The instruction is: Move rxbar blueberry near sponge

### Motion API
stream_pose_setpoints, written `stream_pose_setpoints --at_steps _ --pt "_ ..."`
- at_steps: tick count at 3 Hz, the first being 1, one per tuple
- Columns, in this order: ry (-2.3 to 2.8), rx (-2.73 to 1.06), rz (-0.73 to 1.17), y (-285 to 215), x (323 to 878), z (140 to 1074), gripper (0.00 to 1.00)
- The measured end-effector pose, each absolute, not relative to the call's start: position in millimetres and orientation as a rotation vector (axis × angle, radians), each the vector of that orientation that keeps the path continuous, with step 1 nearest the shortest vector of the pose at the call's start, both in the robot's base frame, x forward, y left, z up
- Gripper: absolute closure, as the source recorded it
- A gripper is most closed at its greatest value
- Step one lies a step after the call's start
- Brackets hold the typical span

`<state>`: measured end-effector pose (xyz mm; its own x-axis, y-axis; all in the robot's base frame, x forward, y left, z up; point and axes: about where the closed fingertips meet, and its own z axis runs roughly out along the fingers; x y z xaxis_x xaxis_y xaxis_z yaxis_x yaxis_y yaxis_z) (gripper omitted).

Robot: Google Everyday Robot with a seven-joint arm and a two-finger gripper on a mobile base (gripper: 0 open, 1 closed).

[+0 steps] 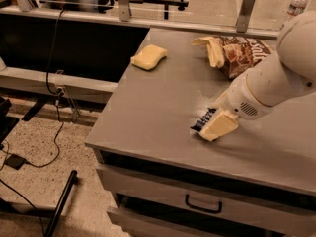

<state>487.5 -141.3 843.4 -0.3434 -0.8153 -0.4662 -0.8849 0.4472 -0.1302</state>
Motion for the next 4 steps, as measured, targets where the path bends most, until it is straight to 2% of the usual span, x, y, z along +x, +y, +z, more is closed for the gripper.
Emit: stream_pose_setpoints --at_steps 2,4 --pt "2.110 -1.335 0.253 -119.5 538.3 891.0 1.00" --pt "1.981 -1.300 0.221 -58.9 598.1 908.7 1.00"
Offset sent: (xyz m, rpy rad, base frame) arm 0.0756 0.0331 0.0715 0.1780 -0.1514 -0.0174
